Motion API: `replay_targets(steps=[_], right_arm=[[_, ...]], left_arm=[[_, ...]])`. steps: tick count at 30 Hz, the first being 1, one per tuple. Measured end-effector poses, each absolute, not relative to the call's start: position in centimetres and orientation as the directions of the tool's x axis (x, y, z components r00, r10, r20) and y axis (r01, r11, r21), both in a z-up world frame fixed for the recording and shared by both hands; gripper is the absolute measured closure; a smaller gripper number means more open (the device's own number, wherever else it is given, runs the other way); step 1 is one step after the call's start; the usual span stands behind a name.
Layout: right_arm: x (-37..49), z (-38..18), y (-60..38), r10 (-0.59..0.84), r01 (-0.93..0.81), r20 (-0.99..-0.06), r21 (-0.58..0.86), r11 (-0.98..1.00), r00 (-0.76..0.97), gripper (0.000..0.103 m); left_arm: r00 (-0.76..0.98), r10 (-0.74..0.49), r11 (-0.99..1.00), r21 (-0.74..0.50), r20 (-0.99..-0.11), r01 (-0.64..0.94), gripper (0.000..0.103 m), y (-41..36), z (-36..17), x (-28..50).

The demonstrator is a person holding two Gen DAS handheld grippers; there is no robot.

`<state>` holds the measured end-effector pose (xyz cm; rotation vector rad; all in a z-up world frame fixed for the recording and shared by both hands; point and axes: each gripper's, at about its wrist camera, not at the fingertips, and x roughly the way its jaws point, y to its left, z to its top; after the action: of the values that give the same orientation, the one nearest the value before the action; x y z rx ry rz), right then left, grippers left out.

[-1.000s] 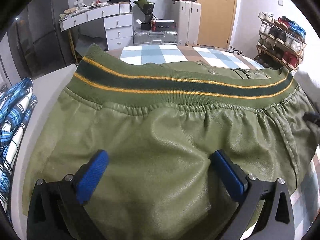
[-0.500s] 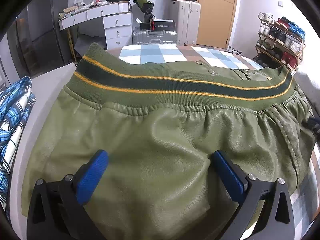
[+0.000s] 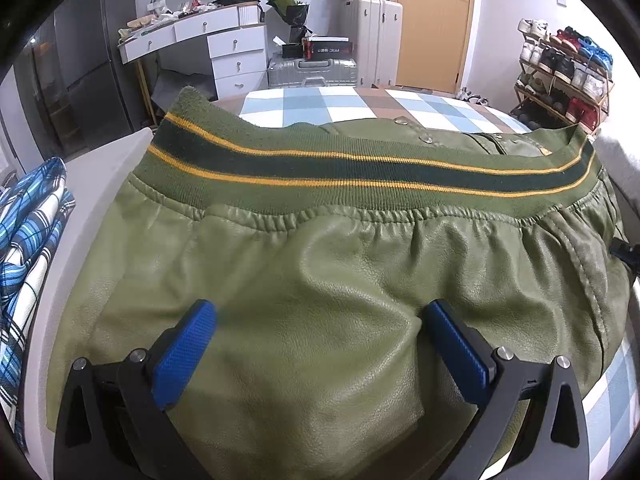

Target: Fold large clothes

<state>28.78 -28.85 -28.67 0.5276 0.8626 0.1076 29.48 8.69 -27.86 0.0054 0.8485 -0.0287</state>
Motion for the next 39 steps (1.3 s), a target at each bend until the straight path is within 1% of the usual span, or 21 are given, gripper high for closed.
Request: replay_targets(steps=[1,5,6,8,9,10,11,13,14,15,17,18,19,20,22,26,30,33,34,35,39], right_arm=[[29.0,-28.8,-29.7,0.323,0.133,-0.684,0.524,0.841,0.654,0.103],[28.4,-29.6,-31.6,0.428,0.121,-0.599,0.664,0.738,0.676,0.103],[28.0,-29.5,-31.9,0.44,0.113,-0.575,0.686,0.719,0.69,0.103],[27.5,-28.8,-32.2,0.45,0.06,-0.507,0.709,0.702,0.735,0.096],[26.7,-28.3,-32.1,0.443,0.038,-0.477,0.712,0.701,0.759,0.094],[26.1,-27.7,-32.3,0.439,0.012,-0.44,0.717,0.697,0.783,0.085],[25.5,-27.2,-32.5,0.436,-0.02,-0.396,0.722,0.692,0.808,0.072],[24.9,-26.7,-32.6,0.419,-0.045,-0.351,0.719,0.693,0.837,0.058],[24.8,-26.5,-32.6,0.42,-0.056,-0.34,0.718,0.693,0.841,0.058],[24.9,-26.5,-32.3,0.425,-0.064,-0.335,0.718,0.693,0.841,0.058],[25.3,-26.2,-31.6,0.429,-0.077,-0.338,0.705,0.705,0.838,0.058],[25.2,-26.1,-31.3,0.434,-0.089,-0.337,0.697,0.711,0.836,0.058],[25.1,-25.8,-30.8,0.44,-0.107,-0.336,0.682,0.723,0.833,0.063],[24.9,-25.5,-30.4,0.442,-0.125,-0.334,0.665,0.737,0.832,0.073],[24.5,-24.9,-29.0,0.445,-0.163,-0.341,0.613,0.773,0.828,0.08],[23.6,-24.3,-26.6,0.438,-0.214,-0.372,0.51,0.833,0.818,0.08],[23.3,-24.5,-25.2,0.393,-0.185,-0.443,0.442,0.878,0.806,0.077],[24.7,-24.7,-24.1,0.334,-0.134,-0.527,0.381,0.915,0.781,0.083],[25.6,-24.2,-23.4,0.302,-0.137,-0.559,0.318,0.938,0.772,0.09],[26.7,-23.5,-22.7,0.267,-0.138,-0.583,0.256,0.957,0.767,0.093],[32.8,-22.4,-22.3,0.197,-0.108,-0.655,0.174,0.979,0.729,0.092]], left_arm=[[0.661,-0.021,1.0,-0.004,-0.75,0.027,0.001,8.6,-27.8,29.5],[0.674,0.0,1.0,0.015,-0.738,0.017,0.002,8.0,-26.5,28.4],[0.69,-0.056,0.998,-0.032,-0.721,0.047,0.002,7.5,-25.3,27.7],[0.718,-0.193,0.981,-0.134,-0.668,0.139,0.002,5.4,-22.8,26.5],[0.709,-0.229,0.973,-0.128,-0.667,0.193,0.002,3.3,-21.8,26.5],[0.697,-0.234,0.968,-0.1,-0.678,0.229,0.002,1.5,-21.4,26.7],[0.671,-0.234,0.957,-0.044,-0.704,0.288,0.002,-1.5,-21.1,27.2],[0.637,-0.228,0.93,0.029,-0.736,0.367,0.002,-5.6,-21.3,28.3],[0.614,-0.215,0.915,0.063,-0.759,0.398,0.002,-7.6,-22.1,29.2],[0.595,-0.178,0.911,0.097,-0.784,0.401,0.002,-8.7,-23.0,30.2],[0.51,-0.018,0.905,0.204,-0.86,0.374,0.007,-10.4,-26.7,33.0],[0.493,-0.022,0.914,0.182,-0.87,0.362,0.002,-10.2,-27.8,33.9],[0.5,-0.068,0.939,0.114,-0.863,0.325,0.002,-9.2,-27.8,34.3],[0.485,-0.077,0.945,0.09,-0.871,0.313,0.002,-8.8,-27.9,34.5],[0.508,-0.062,0.937,0.125,-0.859,0.326,0.001,-9.0,-27.7,34.0],[0.552,-0.066,0.942,0.131,-0.831,0.31,0.004,-7.7,-26.6,32.7],[0.684,-0.058,0.967,0.13,-0.727,0.221,0.004,-3.6,-23.9,29.9],[0.673,-0.037,0.983,0.095,-0.739,0.158,0.004,0.3,-24.0,29.1],[0.664,-0.049,0.988,0.063,-0.746,0.143,0.004,1.5,-24.1,28.8],[0.651,-0.063,0.991,0.033,-0.756,0.133,0.004,2.3,-24.2,28.6],[0.635,-0.076,0.997,-0.04,-0.769,0.071,0.004,6.0,-24.2,27.1]])
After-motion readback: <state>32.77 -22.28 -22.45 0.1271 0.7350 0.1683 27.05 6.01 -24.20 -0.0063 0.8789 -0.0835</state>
